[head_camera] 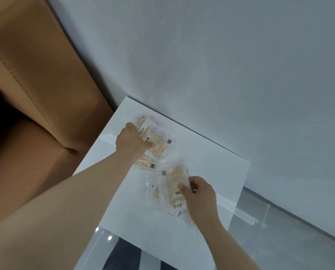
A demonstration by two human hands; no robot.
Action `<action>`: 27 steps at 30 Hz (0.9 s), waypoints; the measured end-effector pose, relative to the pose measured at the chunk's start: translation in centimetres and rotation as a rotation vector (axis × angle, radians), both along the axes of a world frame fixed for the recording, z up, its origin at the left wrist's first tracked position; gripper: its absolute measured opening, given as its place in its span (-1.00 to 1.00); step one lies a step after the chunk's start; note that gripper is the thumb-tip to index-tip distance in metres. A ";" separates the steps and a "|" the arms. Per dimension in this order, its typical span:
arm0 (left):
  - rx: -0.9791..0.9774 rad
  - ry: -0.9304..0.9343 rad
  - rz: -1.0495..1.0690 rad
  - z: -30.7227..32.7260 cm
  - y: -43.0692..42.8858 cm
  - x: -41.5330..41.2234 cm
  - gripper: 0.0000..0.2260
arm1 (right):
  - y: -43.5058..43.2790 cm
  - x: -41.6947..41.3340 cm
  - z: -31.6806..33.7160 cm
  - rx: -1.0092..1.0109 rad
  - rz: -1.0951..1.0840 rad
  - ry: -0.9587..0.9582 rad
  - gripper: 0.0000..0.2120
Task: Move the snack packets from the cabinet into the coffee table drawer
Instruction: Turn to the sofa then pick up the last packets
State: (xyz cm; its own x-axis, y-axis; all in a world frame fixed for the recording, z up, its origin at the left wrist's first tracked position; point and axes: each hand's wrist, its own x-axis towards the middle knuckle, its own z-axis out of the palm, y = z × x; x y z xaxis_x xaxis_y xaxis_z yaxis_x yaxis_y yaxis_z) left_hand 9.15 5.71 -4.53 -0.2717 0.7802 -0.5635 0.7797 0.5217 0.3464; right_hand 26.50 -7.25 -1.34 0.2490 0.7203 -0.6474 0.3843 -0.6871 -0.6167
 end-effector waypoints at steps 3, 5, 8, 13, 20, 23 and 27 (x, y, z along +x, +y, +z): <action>0.015 -0.012 0.008 -0.3 -0.8 -0.5 -0.41 | -0.6 -1.1 -1.4 -0.057 0.145 -0.207 -0.73; 0.019 -0.012 -0.008 -0.5 -1.2 -0.7 -0.42 | -0.5 -1.5 -1.8 -0.053 0.225 -0.339 -0.39; 0.011 -0.013 -0.022 -0.7 -1.7 -1.2 -0.44 | 0.3 -1.9 -1.9 -0.069 0.244 -0.365 -0.12; -0.006 -0.025 -0.011 -0.6 -2.4 -1.9 -0.48 | 1.0 -2.2 -2.0 -0.215 0.377 -0.445 0.05; -0.017 -0.039 -0.003 -0.8 -3.6 -3.2 -0.45 | 0.3 -2.6 -2.4 -0.263 0.359 -0.486 0.06; -0.022 -0.061 0.029 -1.2 -4.4 -3.6 -0.44 | -0.1 -2.6 -2.4 -0.214 0.305 -0.435 -0.07; -0.009 -0.067 0.032 -1.4 -4.8 -3.8 -0.43 | 0.4 -2.5 -2.5 -0.235 0.249 -0.386 -0.20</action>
